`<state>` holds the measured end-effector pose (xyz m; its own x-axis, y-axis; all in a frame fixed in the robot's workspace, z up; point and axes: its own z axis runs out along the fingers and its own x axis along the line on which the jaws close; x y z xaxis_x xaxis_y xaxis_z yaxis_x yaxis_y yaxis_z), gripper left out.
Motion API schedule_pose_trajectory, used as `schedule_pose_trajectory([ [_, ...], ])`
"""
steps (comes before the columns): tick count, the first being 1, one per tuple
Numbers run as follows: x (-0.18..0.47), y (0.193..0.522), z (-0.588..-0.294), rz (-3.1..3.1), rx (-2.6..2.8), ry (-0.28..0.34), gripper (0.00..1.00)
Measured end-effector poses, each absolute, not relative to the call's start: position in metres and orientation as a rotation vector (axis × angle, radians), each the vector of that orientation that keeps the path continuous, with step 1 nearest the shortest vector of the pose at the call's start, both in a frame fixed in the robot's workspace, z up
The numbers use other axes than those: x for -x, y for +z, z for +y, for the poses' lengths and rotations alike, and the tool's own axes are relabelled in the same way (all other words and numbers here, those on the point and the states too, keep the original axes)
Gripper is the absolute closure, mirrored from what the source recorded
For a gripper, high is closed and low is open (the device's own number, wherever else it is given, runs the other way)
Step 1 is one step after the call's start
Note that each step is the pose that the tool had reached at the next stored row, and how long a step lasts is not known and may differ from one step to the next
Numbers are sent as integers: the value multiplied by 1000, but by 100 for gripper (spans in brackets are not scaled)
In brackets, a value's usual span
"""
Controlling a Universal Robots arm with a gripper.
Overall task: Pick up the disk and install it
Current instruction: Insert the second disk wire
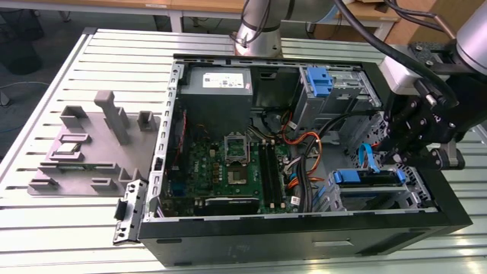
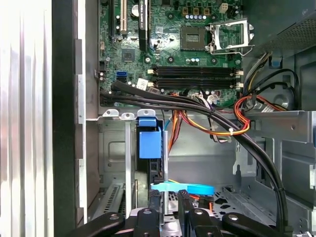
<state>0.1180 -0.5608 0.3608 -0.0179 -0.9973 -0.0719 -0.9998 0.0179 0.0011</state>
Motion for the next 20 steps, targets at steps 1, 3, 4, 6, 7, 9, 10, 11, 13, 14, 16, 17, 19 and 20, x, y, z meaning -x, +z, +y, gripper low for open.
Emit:
schedule_pose_trajectory([
  [1, -118, 361, -560, 2204, 2165, 79, 71],
  [3, -119, 360, -557, 2204, 2165, 80, 71],
  [4, -119, 360, -556, 2204, 2165, 80, 71],
  [6, -120, 360, -555, 2204, 2165, 80, 71],
  [7, -120, 360, -555, 2204, 2165, 80, 71],
  [9, -121, 359, -554, 2204, 2165, 81, 71],
  [10, -122, 359, -553, 2204, 2164, 81, 71],
  [11, -123, 359, -553, 2204, 2164, 81, 71],
  [13, -124, 359, -552, 2203, 2164, 81, 71],
  [14, -125, 359, -552, 2203, 2164, 81, 71],
  [16, -127, 358, -551, 2203, 2164, 81, 71],
  [17, -128, 358, -550, 2203, 2164, 82, 71],
  [19, -129, 358, -549, 2203, 2164, 82, 71],
  [20, -130, 358, -549, 2203, 2164, 82, 71],
])
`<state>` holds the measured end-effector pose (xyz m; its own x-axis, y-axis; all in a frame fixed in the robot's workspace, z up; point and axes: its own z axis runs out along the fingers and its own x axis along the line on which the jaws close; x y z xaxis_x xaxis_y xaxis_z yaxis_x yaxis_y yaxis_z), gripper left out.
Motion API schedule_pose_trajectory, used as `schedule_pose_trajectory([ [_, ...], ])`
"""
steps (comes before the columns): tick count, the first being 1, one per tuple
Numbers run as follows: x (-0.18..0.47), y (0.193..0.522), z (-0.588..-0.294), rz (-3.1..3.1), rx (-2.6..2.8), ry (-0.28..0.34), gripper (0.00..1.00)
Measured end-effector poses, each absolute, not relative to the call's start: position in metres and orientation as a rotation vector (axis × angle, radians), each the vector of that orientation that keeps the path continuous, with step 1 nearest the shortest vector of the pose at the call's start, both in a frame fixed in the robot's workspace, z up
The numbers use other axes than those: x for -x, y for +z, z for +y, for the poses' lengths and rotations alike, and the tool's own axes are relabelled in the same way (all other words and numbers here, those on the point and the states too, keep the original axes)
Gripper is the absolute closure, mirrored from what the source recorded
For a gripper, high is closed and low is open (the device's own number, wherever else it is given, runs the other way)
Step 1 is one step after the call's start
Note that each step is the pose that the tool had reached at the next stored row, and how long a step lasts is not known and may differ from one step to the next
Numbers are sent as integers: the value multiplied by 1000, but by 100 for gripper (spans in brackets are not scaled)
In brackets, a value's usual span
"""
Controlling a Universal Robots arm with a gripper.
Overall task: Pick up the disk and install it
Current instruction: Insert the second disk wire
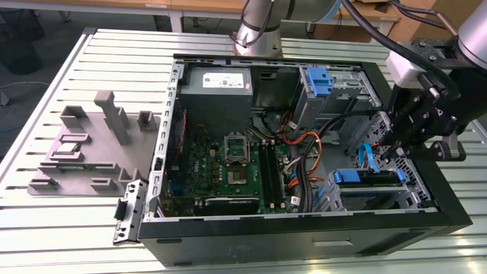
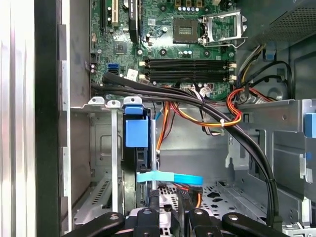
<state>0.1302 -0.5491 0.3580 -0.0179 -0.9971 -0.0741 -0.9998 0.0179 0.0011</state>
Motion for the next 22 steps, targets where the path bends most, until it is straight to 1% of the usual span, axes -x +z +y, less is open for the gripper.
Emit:
schedule_pose_trajectory([
  [22, -146, 353, -537, 2203, 2164, 82, 71],
])
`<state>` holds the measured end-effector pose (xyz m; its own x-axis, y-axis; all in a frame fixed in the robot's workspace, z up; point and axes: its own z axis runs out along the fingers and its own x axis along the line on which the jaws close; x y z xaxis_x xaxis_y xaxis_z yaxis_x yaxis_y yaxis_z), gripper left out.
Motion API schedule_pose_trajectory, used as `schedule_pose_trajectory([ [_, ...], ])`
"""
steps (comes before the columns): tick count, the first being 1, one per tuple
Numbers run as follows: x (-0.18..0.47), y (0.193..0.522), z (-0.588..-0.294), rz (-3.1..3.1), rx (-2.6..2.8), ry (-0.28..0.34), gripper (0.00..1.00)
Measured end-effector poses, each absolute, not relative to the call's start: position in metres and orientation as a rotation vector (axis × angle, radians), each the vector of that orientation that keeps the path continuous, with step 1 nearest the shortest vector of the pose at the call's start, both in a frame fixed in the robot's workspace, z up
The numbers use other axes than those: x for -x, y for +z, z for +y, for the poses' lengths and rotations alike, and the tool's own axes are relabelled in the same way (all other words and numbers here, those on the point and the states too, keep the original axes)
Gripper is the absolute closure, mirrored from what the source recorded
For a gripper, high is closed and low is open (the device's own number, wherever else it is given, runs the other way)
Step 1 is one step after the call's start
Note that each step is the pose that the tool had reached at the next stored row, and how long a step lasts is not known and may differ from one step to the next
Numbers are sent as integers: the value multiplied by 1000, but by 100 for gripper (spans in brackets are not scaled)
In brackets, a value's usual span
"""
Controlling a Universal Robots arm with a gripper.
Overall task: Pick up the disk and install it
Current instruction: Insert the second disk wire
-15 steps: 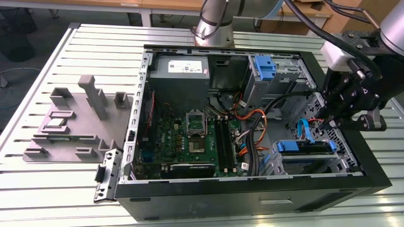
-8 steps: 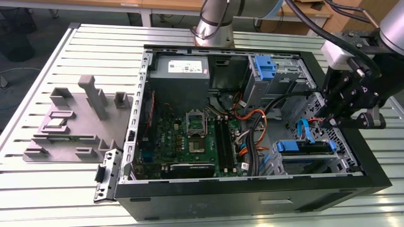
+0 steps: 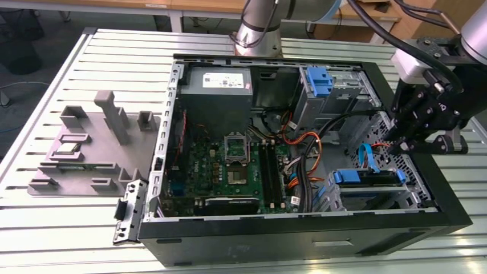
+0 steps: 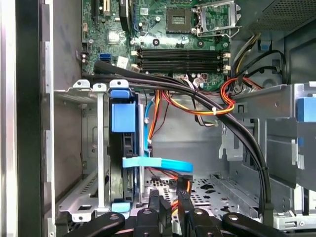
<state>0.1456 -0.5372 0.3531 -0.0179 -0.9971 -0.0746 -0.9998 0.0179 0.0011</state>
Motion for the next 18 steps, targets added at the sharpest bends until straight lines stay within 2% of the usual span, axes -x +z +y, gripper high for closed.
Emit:
schedule_pose_trajectory([
  [18, -158, 346, -537, 2203, 2164, 81, 71],
])
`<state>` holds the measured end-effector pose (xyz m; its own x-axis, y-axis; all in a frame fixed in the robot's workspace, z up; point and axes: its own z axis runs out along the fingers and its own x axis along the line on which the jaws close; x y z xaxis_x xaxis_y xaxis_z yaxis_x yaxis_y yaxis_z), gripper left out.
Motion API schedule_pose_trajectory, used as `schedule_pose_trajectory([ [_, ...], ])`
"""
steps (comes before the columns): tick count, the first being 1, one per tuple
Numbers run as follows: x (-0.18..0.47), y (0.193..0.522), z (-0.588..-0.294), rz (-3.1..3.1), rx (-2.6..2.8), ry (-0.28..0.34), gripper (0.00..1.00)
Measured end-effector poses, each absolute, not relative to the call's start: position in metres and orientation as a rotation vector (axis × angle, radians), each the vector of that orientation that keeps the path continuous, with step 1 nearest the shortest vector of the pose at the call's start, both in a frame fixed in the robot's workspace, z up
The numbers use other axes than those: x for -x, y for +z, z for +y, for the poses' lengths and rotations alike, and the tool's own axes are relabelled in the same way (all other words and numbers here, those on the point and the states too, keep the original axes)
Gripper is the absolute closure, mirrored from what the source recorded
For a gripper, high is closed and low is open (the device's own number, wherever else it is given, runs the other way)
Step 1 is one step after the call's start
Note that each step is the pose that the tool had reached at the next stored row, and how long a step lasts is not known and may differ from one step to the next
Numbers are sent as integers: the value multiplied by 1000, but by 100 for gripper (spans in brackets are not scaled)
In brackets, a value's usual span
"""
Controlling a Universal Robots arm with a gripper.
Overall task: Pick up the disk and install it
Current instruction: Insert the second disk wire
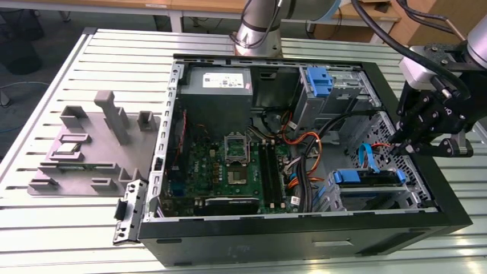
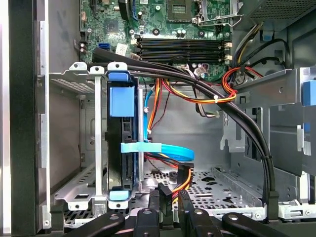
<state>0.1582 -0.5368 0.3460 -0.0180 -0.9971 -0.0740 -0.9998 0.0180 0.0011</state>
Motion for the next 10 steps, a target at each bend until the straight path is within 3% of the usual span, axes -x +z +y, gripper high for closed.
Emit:
schedule_pose_trajectory([
  [6, -158, 346, -537, 2203, 2164, 81, 71],
  [10, -158, 346, -537, 2204, 2164, 81, 78],
])
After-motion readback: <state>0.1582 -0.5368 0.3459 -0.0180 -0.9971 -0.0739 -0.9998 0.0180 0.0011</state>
